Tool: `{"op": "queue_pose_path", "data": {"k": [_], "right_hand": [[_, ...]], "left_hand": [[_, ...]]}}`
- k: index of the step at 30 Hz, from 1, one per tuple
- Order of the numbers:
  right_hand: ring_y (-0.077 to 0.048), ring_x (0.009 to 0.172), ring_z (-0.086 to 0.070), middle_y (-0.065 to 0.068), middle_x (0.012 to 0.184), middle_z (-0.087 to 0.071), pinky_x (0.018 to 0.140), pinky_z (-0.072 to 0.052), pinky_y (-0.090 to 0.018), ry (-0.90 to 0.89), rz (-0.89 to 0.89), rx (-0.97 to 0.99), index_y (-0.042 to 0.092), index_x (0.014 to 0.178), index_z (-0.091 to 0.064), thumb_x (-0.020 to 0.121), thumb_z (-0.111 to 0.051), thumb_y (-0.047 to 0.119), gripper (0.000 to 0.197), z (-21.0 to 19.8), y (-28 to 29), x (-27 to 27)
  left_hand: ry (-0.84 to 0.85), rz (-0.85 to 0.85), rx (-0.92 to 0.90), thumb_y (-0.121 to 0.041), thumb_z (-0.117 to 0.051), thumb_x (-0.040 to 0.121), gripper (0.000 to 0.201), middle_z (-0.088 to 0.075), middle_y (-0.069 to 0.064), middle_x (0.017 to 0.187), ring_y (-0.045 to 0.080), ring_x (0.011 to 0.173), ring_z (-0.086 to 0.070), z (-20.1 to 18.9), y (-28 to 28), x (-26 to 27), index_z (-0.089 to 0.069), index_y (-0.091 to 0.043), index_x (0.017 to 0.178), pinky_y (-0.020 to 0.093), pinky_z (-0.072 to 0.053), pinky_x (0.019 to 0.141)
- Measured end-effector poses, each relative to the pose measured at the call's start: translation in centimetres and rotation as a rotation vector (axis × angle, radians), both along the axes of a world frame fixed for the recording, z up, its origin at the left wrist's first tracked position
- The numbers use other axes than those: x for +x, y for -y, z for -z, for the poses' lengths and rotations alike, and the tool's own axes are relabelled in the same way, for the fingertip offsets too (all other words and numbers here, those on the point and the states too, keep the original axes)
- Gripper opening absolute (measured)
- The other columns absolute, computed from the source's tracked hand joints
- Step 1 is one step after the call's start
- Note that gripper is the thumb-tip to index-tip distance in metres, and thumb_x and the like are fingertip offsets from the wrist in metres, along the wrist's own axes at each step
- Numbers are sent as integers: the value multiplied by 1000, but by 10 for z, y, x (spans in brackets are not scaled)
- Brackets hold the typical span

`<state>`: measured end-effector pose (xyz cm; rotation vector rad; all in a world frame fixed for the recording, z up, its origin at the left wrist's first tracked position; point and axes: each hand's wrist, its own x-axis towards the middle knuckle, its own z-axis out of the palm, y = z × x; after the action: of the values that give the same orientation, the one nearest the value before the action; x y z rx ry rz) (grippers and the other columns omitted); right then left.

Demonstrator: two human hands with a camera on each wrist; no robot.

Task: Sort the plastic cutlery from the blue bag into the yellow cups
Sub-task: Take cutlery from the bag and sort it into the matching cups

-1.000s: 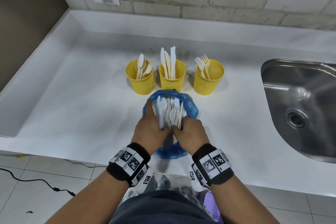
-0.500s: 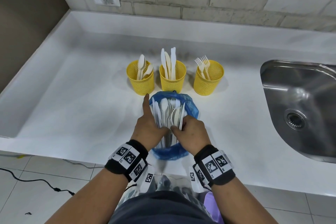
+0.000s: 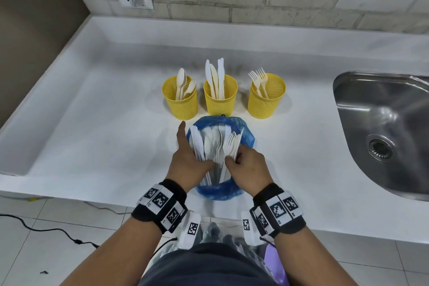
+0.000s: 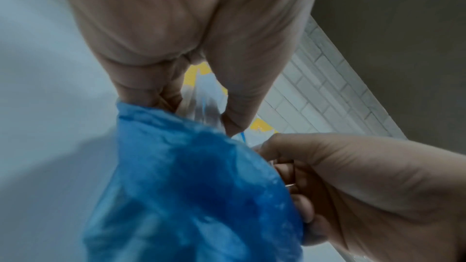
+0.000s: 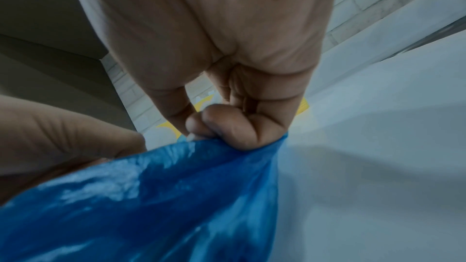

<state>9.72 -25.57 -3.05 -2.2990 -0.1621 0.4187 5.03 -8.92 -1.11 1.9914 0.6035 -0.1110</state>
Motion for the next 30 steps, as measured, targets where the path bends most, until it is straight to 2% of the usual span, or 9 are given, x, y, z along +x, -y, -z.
{"op": "queue_pose_path", "data": {"k": [3,6,9,14,16,19,21,26,30], "right_hand": [[-23,68,-57,-2,68,-57,63,-42,-33,-2,-11,11,13,79,-51,93,-62,26,23,-2,1,-2],[-18,65,-51,0,67,-53,60,-36,-30,21,-31,26,16,75,-46,93,-63,23,25,-5,1,-2],[-14,63,-47,2,67,-50,58,-33,-29,27,-59,32,17,74,-45,95,-62,22,27,-8,0,0],[-28,69,-67,-6,74,-67,74,-56,-42,-10,-53,95,11,95,-59,97,-59,26,16,-15,3,7],[-31,69,-68,-8,76,-68,75,-58,-47,-11,-71,120,12,98,-61,95,-60,32,20,-20,3,9],[-32,67,-68,-8,78,-68,71,-59,-52,-13,-67,186,13,95,-64,88,-59,43,31,-26,3,11],[-31,61,-69,-8,74,-69,69,-60,-50,-27,-43,225,14,86,-64,91,-64,37,23,-30,3,12],[-27,50,-70,-6,57,-66,51,-57,-34,-76,79,319,13,69,-57,94,-73,23,32,-34,3,14],[-31,54,-70,-16,66,-69,61,-61,-51,-86,67,338,4,80,-67,88,-74,40,38,-32,3,11]], "left_hand": [[2,25,33,-8,-68,89,104,-63,5,123,14,83,-61,0,6,0,4,-32,161,14,-42,64],[-15,45,79,-10,-56,98,90,-61,15,135,31,100,-63,3,9,2,4,-30,162,29,-43,79],[79,2,53,-13,-55,101,70,-63,7,128,23,99,-61,2,11,1,-17,-23,160,27,-42,83],[112,36,55,-22,-47,104,12,-62,-6,82,17,76,-61,3,10,7,-57,-19,109,25,-39,63],[97,82,4,-24,-44,106,14,-60,-10,78,10,72,-58,1,13,11,-57,-20,102,22,-38,63],[83,156,-105,-20,-44,106,22,-67,-10,101,1,91,-62,-2,22,15,-59,-20,122,18,-44,77],[80,157,-204,-12,-43,103,33,-70,-4,114,8,104,-65,-4,27,15,-57,-20,131,24,-48,87],[107,195,-293,3,-45,96,40,-65,-2,104,-3,82,-65,-3,35,11,-46,-20,129,17,-53,74],[161,279,-193,0,-49,96,48,-60,-14,118,-9,104,-60,6,36,7,-39,-21,138,17,-50,91]]}}
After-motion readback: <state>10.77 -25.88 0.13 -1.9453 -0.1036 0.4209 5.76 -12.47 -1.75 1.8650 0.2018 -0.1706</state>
